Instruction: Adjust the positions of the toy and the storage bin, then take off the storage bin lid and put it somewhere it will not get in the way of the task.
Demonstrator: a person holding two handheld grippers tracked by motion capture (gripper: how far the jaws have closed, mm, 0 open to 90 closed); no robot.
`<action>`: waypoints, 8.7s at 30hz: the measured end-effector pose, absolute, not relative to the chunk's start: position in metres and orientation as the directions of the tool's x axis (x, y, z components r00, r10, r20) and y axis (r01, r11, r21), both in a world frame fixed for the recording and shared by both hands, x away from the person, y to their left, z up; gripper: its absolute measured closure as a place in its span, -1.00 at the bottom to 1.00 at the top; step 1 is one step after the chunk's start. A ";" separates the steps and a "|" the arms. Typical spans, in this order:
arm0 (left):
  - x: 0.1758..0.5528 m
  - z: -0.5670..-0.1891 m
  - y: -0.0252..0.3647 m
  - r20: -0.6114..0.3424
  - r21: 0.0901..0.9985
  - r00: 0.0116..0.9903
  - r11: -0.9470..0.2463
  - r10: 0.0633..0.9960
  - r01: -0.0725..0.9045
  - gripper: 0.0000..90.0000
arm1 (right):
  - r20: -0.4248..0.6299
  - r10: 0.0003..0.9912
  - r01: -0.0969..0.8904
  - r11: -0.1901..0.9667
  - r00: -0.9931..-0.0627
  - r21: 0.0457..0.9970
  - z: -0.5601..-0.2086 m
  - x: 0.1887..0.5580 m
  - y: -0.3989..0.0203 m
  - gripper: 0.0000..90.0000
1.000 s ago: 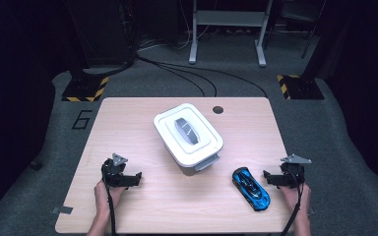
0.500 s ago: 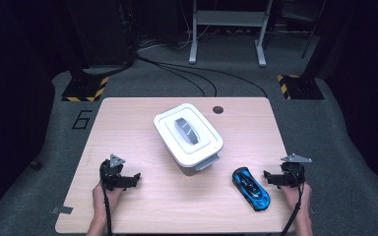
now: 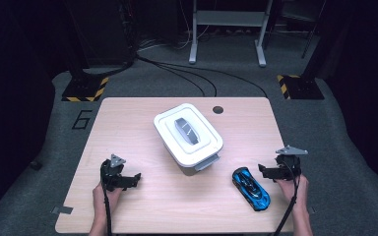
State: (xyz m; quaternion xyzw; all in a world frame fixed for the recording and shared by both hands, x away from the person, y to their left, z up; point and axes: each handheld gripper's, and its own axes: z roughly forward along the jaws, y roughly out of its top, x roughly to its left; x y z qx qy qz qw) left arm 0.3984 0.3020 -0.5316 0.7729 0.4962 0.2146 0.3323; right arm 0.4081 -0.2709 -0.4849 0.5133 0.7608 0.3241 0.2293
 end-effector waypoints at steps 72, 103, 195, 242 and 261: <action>0.399 -0.531 0.302 0.002 0.723 0.425 -0.295 0.905 0.625 -0.99 | -0.021 0.700 0.456 0.487 -0.714 0.745 -0.387 0.463 -0.032 0.46; 0.399 -0.531 0.302 0.002 0.723 0.425 -0.296 0.905 0.625 -1.00 | -0.047 0.795 0.499 0.424 -0.605 0.756 -0.388 0.454 -0.058 0.50; 0.399 -0.531 0.302 0.002 0.723 0.425 -0.295 0.905 0.624 -1.00 | -0.054 0.943 0.437 0.203 -0.328 0.876 -0.328 0.456 -0.200 0.50; 0.399 -0.531 0.302 0.002 0.723 0.425 -0.295 0.905 0.624 -0.99 | -0.002 0.972 0.664 0.163 -0.236 0.730 -0.470 0.510 -0.226 0.50; 0.399 -0.531 0.302 0.002 0.723 0.425 -0.295 0.905 0.624 -0.99 | 0.018 0.981 0.725 0.129 -0.191 0.676 -0.495 0.518 -0.233 0.49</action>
